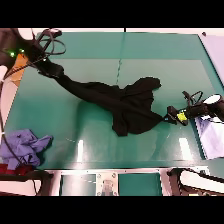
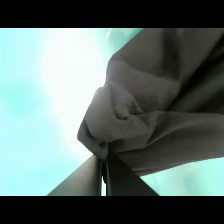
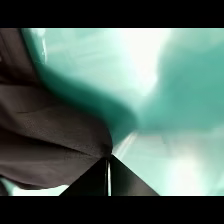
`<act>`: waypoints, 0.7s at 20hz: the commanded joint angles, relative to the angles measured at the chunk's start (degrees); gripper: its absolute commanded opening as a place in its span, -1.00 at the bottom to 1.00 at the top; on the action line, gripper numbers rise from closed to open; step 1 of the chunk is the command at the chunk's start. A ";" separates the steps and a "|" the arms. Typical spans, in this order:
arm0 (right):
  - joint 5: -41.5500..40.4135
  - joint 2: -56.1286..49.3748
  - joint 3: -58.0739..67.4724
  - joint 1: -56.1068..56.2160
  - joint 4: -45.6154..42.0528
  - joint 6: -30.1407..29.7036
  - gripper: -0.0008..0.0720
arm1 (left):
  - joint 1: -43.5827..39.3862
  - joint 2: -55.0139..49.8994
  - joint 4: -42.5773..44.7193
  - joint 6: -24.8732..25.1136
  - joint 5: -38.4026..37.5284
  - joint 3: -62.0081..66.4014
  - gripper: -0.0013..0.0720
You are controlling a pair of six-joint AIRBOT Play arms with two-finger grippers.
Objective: Fold the shirts.
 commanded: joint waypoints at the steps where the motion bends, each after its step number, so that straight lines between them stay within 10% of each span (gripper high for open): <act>1: 1.57 2.99 1.22 -0.70 12.81 -6.84 -0.94 | 2.16 3.85 -5.44 0.37 2.16 -3.63 -0.91; 7: 6.10 13.92 9.99 -0.81 25.70 -11.39 -0.94 | 2.14 8.50 -16.72 -0.11 5.33 -5.90 -0.91; 14: -2.12 27.23 49.55 -1.77 26.64 -8.74 -0.94 | 2.16 36.11 -11.85 -2.91 27.36 9.20 -0.91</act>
